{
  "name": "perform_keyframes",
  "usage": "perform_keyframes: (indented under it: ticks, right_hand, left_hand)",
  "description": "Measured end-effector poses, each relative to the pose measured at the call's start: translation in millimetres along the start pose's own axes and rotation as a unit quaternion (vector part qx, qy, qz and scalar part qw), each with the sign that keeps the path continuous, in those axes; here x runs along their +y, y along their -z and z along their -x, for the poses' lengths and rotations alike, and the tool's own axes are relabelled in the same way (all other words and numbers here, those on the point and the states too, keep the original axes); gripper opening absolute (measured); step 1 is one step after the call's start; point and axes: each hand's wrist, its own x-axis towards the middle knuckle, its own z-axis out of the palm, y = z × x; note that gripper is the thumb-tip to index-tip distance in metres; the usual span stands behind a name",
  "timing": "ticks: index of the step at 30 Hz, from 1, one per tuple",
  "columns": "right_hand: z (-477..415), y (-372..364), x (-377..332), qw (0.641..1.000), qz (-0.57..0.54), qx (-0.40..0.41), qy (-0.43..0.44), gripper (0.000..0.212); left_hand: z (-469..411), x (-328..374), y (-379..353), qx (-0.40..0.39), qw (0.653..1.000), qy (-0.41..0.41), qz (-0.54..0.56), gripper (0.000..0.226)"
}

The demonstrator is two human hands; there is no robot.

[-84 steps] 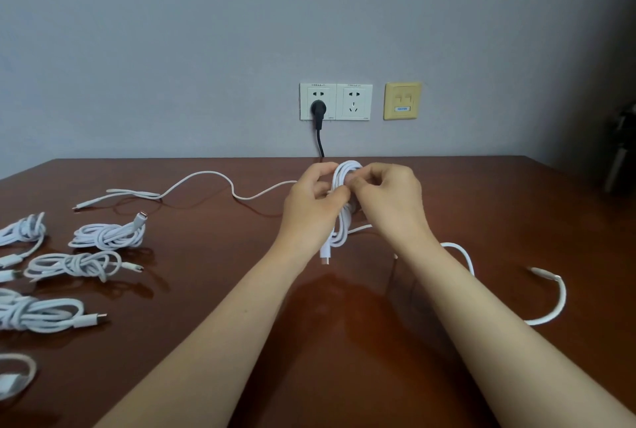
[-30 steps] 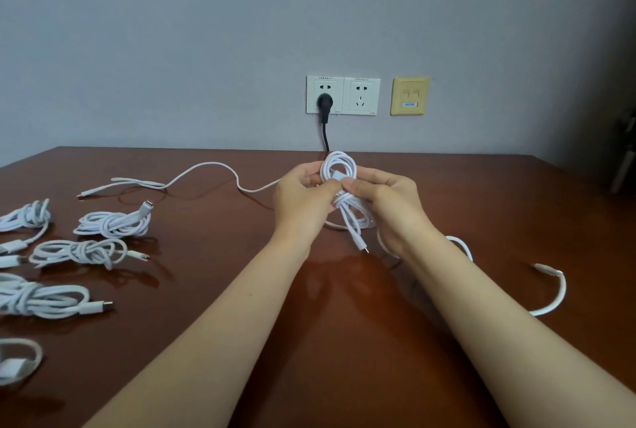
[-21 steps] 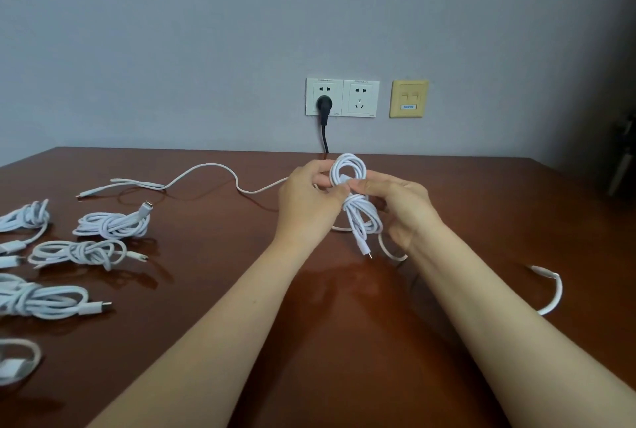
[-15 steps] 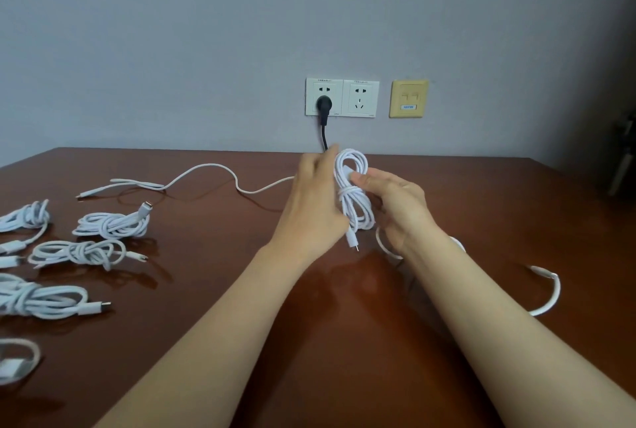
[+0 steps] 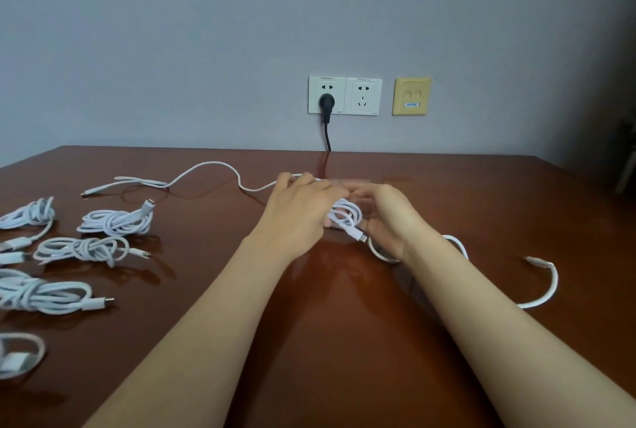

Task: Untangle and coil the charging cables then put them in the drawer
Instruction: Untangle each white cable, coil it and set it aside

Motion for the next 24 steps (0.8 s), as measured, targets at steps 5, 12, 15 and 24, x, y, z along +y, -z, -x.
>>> perform_keyframes:
  ticks: [5,12,15,24]
  right_hand:
    - [-0.3,-1.0,2.6,1.000,0.028,-0.011,0.006,0.015]
    - [2.0,-4.9,20.0,0.902,0.402,0.000,0.157,0.034]
    - [6.4,-4.3,24.4,0.846,0.492,-0.045,0.198,0.035]
    - [7.6,-1.9,17.9,0.794,0.580,0.002,0.182,0.041]
  left_hand:
    - [2.6,-18.0,0.2,-0.063,0.989,0.111,-0.074,0.037]
    - [6.2,-27.9,5.5,-0.162,0.937,0.287,-0.119,0.035]
    - [8.0,-34.9,7.5,-0.164,0.912,0.355,-0.119,0.034]
    - [11.0,-40.5,1.2,-0.194,0.883,0.409,-0.127,0.046]
